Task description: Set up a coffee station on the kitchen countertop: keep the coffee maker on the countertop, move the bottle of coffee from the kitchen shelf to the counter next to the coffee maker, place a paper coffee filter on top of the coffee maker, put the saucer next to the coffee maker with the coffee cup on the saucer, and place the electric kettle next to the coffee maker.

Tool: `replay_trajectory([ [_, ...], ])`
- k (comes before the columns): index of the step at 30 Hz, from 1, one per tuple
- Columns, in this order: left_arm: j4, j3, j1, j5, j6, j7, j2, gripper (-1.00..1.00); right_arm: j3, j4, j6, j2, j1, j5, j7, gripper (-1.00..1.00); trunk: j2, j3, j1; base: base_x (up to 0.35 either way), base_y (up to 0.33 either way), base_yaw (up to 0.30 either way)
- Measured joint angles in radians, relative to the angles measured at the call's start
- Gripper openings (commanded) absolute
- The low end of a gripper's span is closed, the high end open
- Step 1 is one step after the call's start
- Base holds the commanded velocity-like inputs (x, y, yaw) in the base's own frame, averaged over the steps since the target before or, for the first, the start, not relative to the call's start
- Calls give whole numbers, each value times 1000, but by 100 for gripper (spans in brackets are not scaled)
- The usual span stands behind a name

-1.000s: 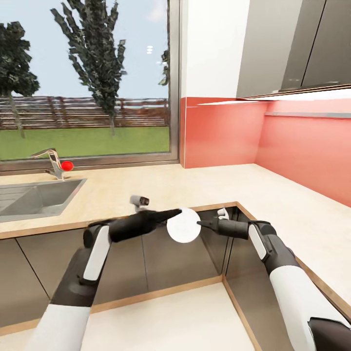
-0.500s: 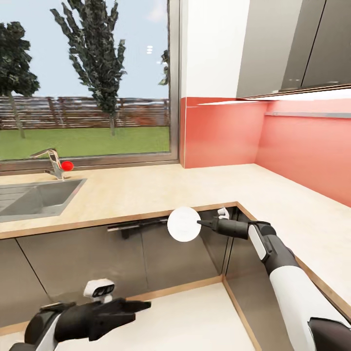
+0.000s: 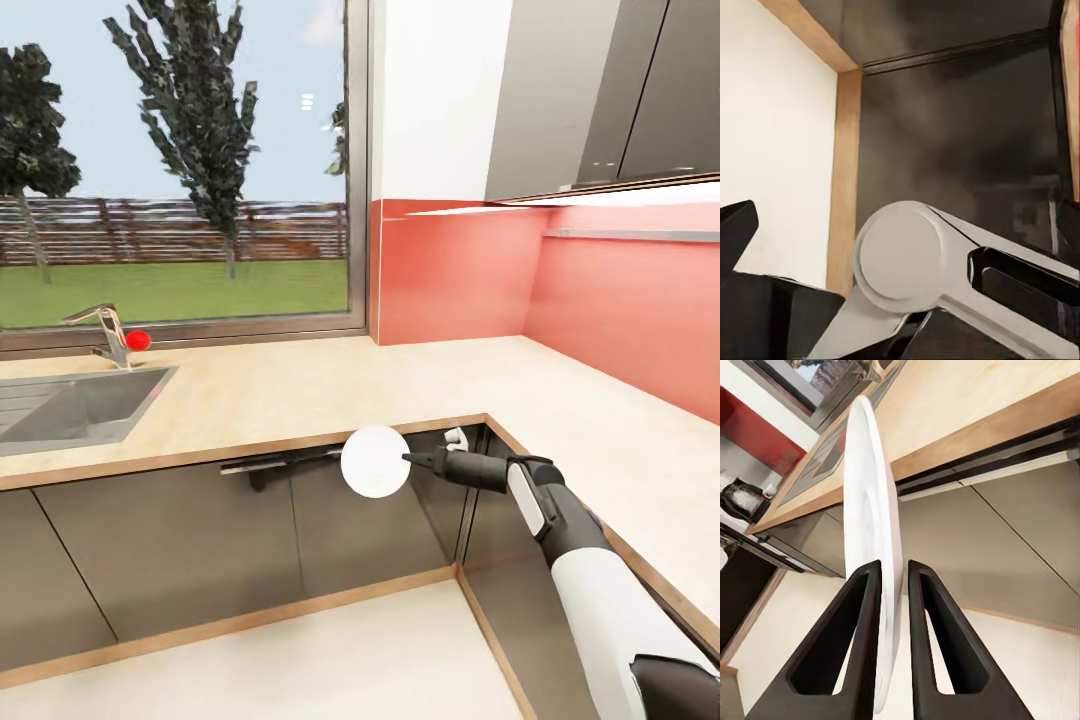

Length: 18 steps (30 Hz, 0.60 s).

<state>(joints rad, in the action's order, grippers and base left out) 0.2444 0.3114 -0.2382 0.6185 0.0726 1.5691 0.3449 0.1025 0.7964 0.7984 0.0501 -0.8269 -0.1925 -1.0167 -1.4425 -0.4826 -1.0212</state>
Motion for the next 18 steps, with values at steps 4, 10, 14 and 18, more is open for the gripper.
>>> replay_trajectory([
  [4, -119, 84, -1, -4, -95, 1, -40, 100, 1, 3, 0, 0, 1, 0, -1, -100, 0, 0, 0, 0, 0, 0],
  [10, -147, 111, -1, -5, -119, -1, -55, 100, 0, 5, -1, -2, 1, 0, -2, -100, 0, 0, 0, 0, 0, 7],
  [14, -150, 113, -1, -5, -123, -4, -56, 100, -2, 5, -1, -5, 1, 0, -1, -100, 0, 1, 0, 0, 0, 179],
  [18, -150, 113, -1, -5, -124, -5, -57, 100, -3, 6, -1, -6, 1, 0, -1, -100, 0, 1, 0, 0, 0, 251],
])
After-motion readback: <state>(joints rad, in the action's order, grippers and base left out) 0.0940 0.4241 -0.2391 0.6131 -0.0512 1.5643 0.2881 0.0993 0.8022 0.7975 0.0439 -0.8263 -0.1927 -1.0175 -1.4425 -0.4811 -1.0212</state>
